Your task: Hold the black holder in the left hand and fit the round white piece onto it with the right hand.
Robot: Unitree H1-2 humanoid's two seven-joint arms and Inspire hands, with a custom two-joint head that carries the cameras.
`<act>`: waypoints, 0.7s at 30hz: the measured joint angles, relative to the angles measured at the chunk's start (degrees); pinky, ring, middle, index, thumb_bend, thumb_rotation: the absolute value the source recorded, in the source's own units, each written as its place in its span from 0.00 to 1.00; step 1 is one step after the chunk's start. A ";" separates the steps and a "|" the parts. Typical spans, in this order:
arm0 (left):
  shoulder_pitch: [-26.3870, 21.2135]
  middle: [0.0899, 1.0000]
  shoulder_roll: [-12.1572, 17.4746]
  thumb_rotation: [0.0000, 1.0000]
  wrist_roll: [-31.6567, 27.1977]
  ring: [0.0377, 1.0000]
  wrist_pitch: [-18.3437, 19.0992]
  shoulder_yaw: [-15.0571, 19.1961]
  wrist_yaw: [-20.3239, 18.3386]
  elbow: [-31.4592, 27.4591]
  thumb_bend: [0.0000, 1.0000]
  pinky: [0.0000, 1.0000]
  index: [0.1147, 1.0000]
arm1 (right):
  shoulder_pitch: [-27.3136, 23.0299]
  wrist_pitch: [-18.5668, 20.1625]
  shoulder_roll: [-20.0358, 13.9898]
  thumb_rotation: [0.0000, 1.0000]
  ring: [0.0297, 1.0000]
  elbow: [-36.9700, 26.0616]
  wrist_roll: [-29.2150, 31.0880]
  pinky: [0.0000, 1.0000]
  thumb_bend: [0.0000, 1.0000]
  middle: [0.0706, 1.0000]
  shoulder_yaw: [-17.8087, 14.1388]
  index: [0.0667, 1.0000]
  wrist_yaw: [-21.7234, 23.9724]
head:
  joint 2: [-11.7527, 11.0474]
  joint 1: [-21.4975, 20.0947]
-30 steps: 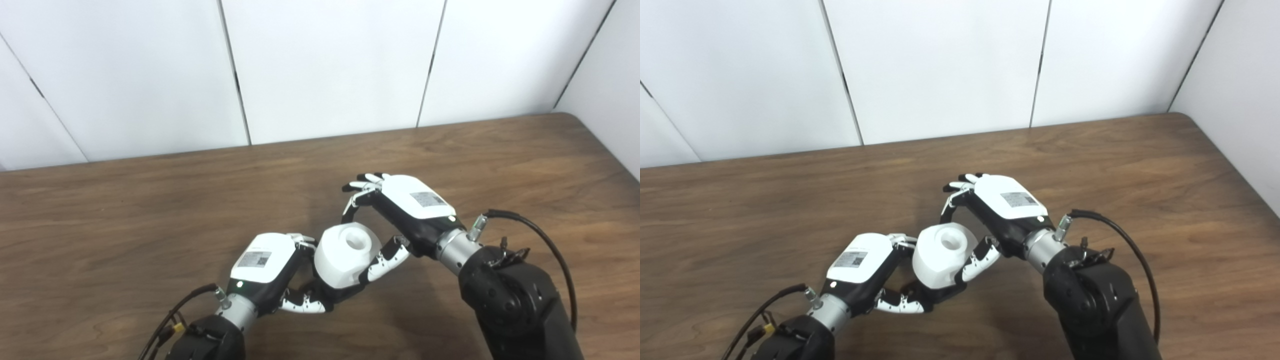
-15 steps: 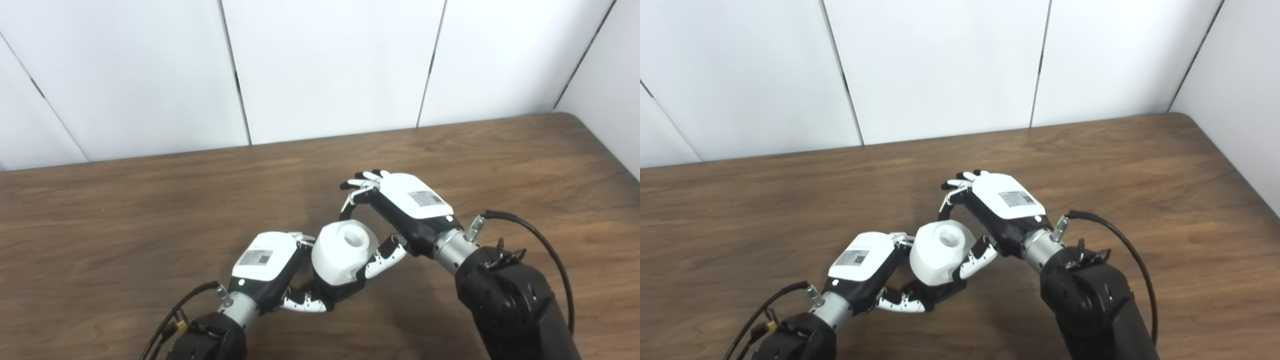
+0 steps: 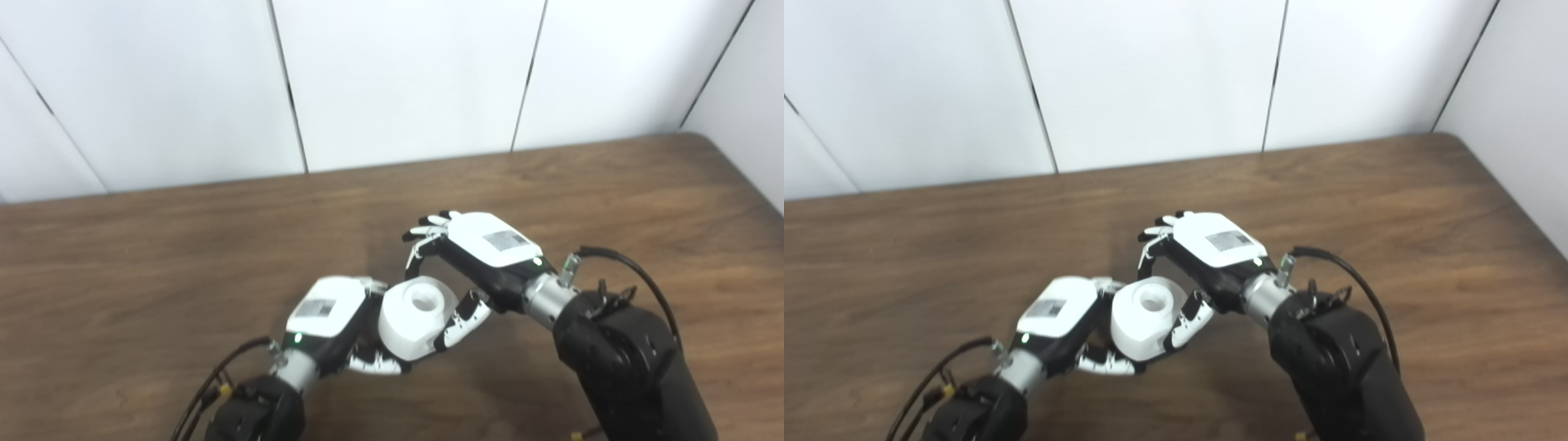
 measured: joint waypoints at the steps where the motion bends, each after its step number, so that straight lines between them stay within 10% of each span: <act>1: 0.00 0.79 0.00 0.05 -0.02 0.86 0.00 0.01 -0.04 0.00 0.52 0.82 0.42 | -0.10 0.04 0.03 0.14 0.95 -0.41 -0.12 1.00 0.52 0.85 -0.03 0.45 0.63 | 0.09 0.00; 21: -0.05 0.79 -0.18 0.05 0.51 0.86 0.04 -0.01 -0.38 -0.01 0.52 0.82 0.42 | -0.26 -0.29 1.03 0.14 0.95 -0.94 -1.23 1.00 0.52 0.85 -0.38 0.45 2.71 | 0.44 0.26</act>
